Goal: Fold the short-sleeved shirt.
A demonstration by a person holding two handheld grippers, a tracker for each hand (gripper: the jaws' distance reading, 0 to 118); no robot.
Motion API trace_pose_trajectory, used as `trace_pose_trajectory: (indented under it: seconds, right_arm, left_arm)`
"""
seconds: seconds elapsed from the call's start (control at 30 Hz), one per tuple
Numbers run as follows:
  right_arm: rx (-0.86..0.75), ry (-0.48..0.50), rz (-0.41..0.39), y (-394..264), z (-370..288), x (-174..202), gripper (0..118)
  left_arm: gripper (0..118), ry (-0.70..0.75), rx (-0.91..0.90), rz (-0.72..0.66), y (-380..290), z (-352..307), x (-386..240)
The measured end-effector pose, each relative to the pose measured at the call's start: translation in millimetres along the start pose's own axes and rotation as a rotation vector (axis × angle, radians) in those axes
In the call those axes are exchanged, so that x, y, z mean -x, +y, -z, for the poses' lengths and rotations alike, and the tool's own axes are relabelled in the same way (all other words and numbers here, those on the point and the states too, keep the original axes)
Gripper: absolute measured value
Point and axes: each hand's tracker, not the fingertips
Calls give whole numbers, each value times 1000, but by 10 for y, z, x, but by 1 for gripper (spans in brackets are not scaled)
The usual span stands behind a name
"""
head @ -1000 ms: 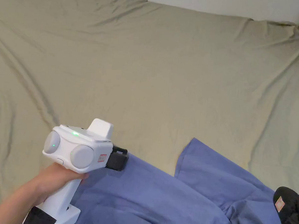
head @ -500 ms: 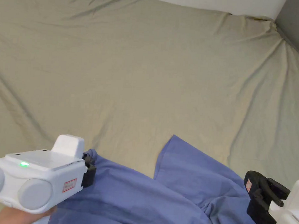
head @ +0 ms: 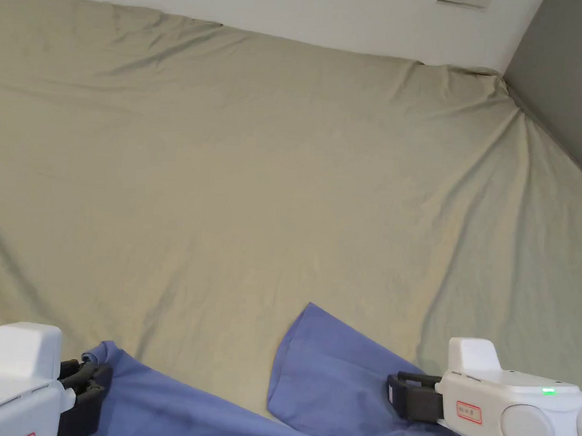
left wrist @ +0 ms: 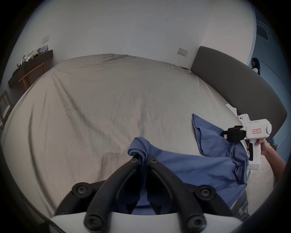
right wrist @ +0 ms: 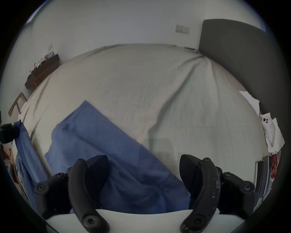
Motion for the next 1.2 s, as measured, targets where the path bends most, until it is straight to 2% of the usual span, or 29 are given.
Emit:
trace_pose_trajectory:
  seconds: [0.03,0.13,0.17,0.2,0.23,0.27,0.4,0.63,0.83,1.0,1.13,1.2]
  right_arm:
    - [30,2,-18,0,27,24,81]
    - [36,21,-19,24,-52,46,74]
    - [42,40,-42,45,-120,79,69]
    - [20,25,-69,36,-169,113,48]
    - [17,18,-88,29,-209,141,16]
    - [29,9,-96,30,-258,154,11]
    - [-51,11,-104,46,-582,226,11]
    - [-356,17,24,385,-1653,200,10]
    - [-589,48,112,836,-2474,157,10]
    - [-730,47,126,1262,-2927,184,10]
    - [-800,-7,100,1612,-3206,210,10]
    - [-820,-20,124,1789,-3334,178,10]
  left_arm:
    - [5,3,3,1,10,16,-5]
    - [5,14,10,1,11,42,-28]
    - [5,16,10,2,9,39,-35]
    - [5,17,9,4,9,38,-41]
    - [5,17,8,6,-2,21,-52]
    - [5,17,10,6,0,9,-62]
    - [5,12,-11,17,37,-138,-84]
    - [5,-20,-182,36,579,-716,-96]
    - [5,45,-368,128,1277,-1273,-64]
    - [5,125,-492,165,1814,-1655,-44]
    - [5,187,-576,165,2210,-1896,-22]
    - [5,215,-622,148,2396,-1989,13]
